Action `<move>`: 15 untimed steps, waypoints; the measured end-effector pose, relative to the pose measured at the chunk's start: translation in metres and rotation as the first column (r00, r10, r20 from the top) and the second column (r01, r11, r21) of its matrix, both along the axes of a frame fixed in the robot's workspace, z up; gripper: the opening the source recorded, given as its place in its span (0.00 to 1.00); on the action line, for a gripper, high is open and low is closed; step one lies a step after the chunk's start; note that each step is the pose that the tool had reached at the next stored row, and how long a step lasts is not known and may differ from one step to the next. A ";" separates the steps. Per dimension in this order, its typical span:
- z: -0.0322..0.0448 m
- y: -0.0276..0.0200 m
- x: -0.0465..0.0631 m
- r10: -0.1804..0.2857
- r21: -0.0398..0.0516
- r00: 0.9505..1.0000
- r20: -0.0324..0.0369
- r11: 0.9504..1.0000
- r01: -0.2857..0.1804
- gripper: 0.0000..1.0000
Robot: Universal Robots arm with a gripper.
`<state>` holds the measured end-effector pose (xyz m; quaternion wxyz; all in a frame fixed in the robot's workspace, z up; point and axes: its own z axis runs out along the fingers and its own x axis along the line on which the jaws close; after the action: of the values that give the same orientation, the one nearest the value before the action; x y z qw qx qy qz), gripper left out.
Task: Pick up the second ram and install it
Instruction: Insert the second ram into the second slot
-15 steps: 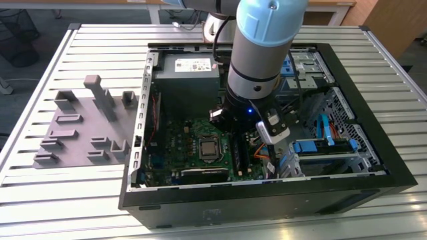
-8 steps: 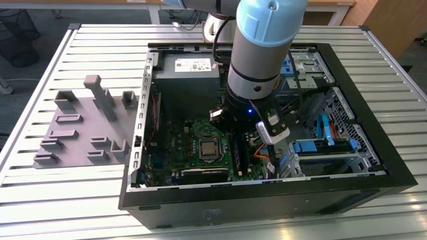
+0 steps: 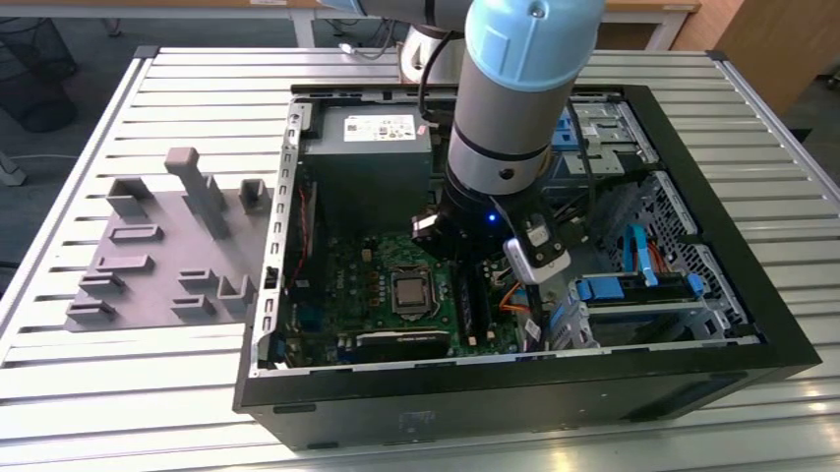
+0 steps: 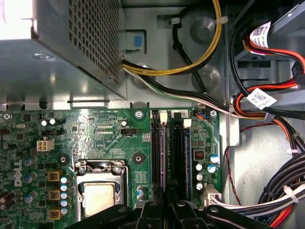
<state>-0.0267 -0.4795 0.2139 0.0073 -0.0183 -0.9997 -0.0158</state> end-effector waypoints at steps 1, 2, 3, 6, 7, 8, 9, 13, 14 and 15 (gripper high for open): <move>0.0004 0.0000 0.000 0.000 0.000 1.000 0.000 1.000 0.000 0.14; 0.0005 0.0000 0.000 0.000 0.000 1.000 0.000 1.000 0.000 0.14; 0.0005 0.0000 0.000 0.000 0.000 1.000 0.000 1.000 0.000 0.14; 0.0007 0.0000 0.000 0.000 0.000 1.000 0.000 1.000 0.000 0.14; 0.0007 0.0000 0.000 0.000 0.000 1.000 0.000 1.000 0.000 0.14; 0.0006 0.0000 0.000 0.000 0.000 1.000 0.000 1.000 0.000 0.14; 0.0005 0.0000 0.000 0.000 0.000 1.000 0.000 1.000 0.000 0.14; -0.0001 0.0000 0.000 0.000 0.000 1.000 0.000 1.000 0.000 0.14; -0.0003 0.0000 0.000 0.000 0.000 1.000 0.000 1.000 0.000 0.14; -0.0004 0.0000 0.000 0.000 0.000 1.000 0.000 1.000 0.000 0.14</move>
<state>-0.0263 -0.4795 0.2135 0.0072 -0.0183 -0.9997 -0.0159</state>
